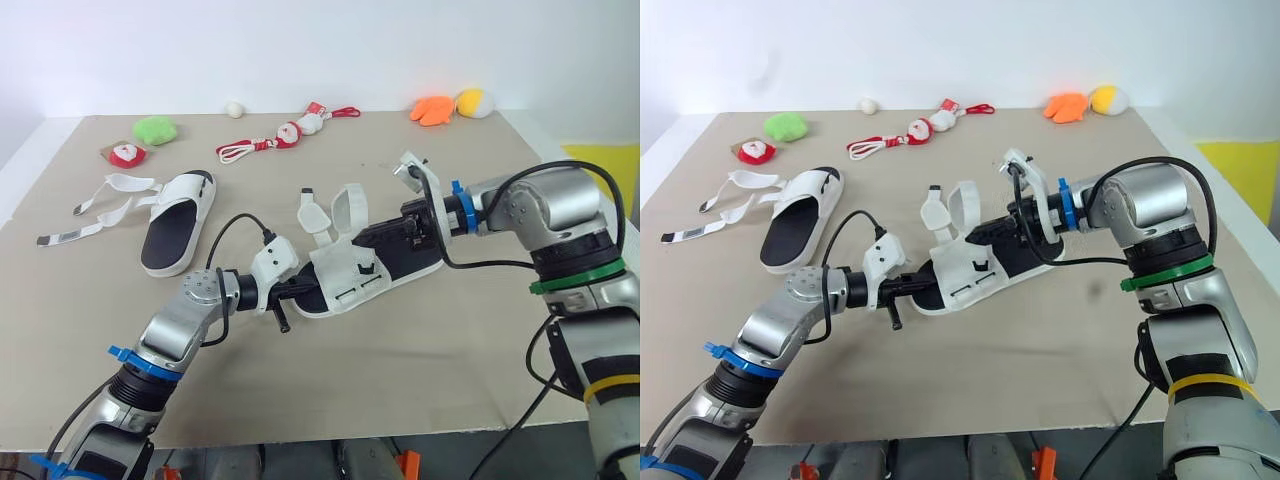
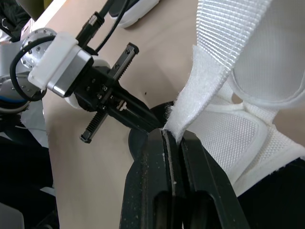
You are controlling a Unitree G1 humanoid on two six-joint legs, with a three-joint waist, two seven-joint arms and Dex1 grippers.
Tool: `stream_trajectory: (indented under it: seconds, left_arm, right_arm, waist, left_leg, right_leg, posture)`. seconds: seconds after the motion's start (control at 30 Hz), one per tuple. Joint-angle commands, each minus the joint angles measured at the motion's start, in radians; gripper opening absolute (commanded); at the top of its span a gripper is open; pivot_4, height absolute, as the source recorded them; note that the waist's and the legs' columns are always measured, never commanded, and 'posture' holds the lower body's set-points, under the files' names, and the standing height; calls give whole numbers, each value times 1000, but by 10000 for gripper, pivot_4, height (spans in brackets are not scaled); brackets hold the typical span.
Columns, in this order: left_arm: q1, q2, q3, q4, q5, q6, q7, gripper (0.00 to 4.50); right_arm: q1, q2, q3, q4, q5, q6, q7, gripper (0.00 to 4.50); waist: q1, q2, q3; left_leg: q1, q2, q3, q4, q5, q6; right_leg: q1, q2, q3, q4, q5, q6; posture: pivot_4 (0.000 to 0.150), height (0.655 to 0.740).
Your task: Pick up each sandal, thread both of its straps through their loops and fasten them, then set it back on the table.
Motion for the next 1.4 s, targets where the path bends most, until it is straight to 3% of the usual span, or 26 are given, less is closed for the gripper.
stream_trajectory:
  seconds: [0.03,0.23,0.83,1.4]
  left_arm:
    - [16,0,-23,3,6,19,-4,0]
    - [15,1,-20,1,5,19,-4,0]
    - [15,-1,-16,4,6,17,1,0]
    - [28,-5,-18,-14,4,31,7,0]
  right_arm:
    - [-2,-18,1,2,-23,-17,37,624]
    - [-12,-19,14,11,-27,46,73,624]
    - [16,-41,50,-44,-68,-5,160,624]
    - [-47,-4,33,47,-111,-50,190,624]
  waist:
    - [0,0,0]
    - [0,0,0]
    - [0,0,0]
    - [0,0,0]
  left_leg:
    - [0,0,0,0,0,0]
    - [0,0,0,0,0,0]
    - [0,0,0,0,0,0]
    - [0,0,0,0,0,0]
  right_leg:
    - [0,0,0,0,0,0]
    - [0,0,0,0,0,0]
    - [0,0,0,0,0,0]
    - [0,0,0,0,0,0]
  posture:
    - [1500,7400]
    - [1500,7400]
    - [1500,7400]
    - [1500,7400]
